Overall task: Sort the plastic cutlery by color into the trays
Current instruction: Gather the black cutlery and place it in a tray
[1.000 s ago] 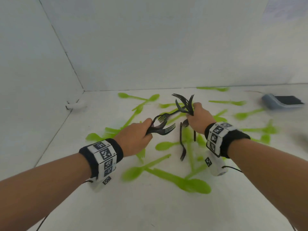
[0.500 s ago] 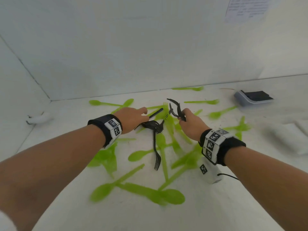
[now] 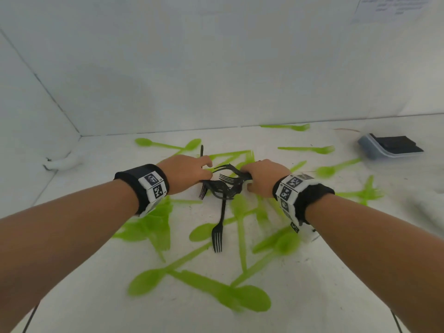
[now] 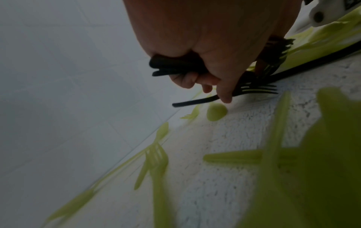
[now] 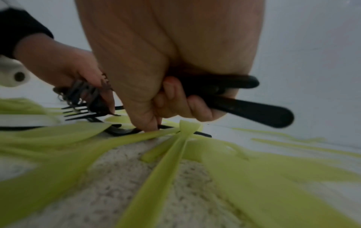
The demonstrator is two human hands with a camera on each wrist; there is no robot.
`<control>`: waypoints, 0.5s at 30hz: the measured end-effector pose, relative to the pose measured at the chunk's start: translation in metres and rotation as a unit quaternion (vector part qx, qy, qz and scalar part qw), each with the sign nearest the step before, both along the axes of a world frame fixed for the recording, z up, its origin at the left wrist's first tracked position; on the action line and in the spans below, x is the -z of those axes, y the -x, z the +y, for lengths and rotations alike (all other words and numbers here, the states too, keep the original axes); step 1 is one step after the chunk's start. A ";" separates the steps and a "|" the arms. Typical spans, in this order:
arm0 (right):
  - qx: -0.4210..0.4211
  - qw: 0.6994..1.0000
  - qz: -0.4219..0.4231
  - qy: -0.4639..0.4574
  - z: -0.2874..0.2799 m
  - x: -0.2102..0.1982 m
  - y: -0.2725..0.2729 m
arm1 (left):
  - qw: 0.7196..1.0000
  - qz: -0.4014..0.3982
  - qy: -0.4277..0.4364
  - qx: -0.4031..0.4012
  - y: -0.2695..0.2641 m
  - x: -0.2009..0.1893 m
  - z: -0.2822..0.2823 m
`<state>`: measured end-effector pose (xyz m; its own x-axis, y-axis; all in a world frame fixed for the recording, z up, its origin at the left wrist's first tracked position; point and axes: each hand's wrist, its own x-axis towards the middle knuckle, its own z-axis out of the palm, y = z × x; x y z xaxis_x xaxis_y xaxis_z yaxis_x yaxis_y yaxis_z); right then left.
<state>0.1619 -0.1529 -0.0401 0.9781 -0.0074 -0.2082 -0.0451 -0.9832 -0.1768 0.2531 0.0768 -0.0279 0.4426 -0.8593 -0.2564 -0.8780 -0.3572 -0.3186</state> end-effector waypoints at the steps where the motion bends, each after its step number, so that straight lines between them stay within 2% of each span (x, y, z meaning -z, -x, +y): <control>1: -0.008 1.000 -0.003 0.011 0.000 0.000 -0.002 | 1.000 0.000 0.024 0.014 0.000 -0.001 0.003; 4: -0.015 0.999 -0.038 0.000 -0.003 -0.002 -0.005 | 0.991 0.004 0.113 0.067 0.002 -0.005 0.013; 6: -0.003 0.997 -0.067 -0.025 -0.005 -0.004 -0.007 | 0.985 -0.021 0.143 0.096 0.007 -0.003 0.018; 9: 0.045 0.989 -0.111 -0.089 -0.005 -0.008 -0.011 | 0.984 -0.021 0.171 0.046 0.027 -0.003 0.026; 11: 0.084 0.968 -0.168 -0.165 -0.001 -0.015 -0.012 | 0.983 0.018 0.185 -0.009 0.044 -0.008 0.028; 13: 0.129 0.930 -0.215 -0.268 0.003 -0.023 -0.012 | 0.977 0.105 0.174 -0.072 0.063 -0.014 0.023; 15: 0.175 0.894 -0.228 -0.344 0.008 -0.029 -0.010 | 0.972 0.164 0.138 -0.093 0.079 -0.015 0.019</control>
<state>0.1723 -0.1449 -0.0109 0.9252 -0.3530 0.1393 -0.0972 -0.5753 -0.8122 0.1737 0.0955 -0.0134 0.5301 -0.8282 -0.1818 -0.8282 -0.5517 0.0982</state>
